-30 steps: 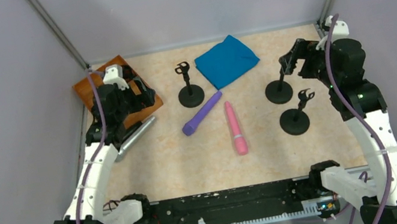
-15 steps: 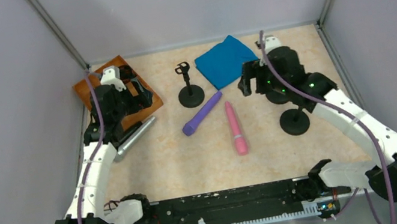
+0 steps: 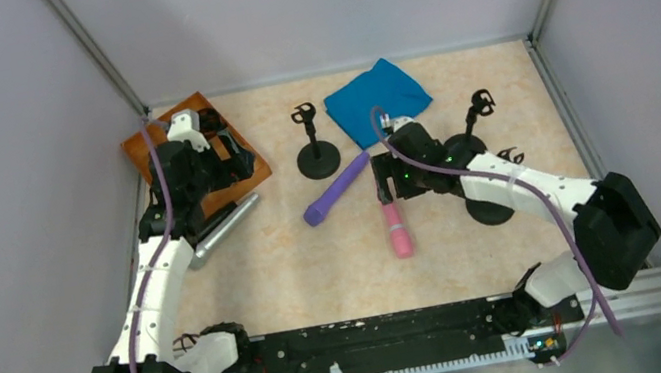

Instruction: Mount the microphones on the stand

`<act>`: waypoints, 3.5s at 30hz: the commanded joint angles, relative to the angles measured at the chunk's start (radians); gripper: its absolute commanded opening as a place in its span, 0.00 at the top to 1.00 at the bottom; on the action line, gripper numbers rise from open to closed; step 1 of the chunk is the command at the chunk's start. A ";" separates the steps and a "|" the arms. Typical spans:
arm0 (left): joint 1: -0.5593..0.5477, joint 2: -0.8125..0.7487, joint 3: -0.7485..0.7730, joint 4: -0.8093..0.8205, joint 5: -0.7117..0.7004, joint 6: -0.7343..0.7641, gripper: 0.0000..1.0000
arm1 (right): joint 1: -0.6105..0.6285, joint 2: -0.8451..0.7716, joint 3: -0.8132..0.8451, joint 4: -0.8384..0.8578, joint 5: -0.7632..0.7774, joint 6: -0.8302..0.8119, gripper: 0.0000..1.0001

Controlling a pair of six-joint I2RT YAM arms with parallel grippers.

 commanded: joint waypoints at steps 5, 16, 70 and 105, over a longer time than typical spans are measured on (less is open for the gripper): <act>0.009 -0.018 0.001 0.029 0.027 0.002 0.01 | 0.086 0.131 -0.047 0.083 0.037 0.042 0.24; 0.013 -0.021 -0.002 0.028 0.026 0.002 0.01 | 0.112 0.283 -0.045 0.125 0.156 0.080 0.33; -0.430 0.079 0.162 0.464 0.406 -0.339 0.04 | 0.115 -0.362 -0.059 0.714 -0.380 -0.089 0.95; -0.469 -0.011 -0.058 0.935 0.101 -0.320 1.00 | 0.115 -0.437 -0.093 0.700 -0.151 0.032 0.29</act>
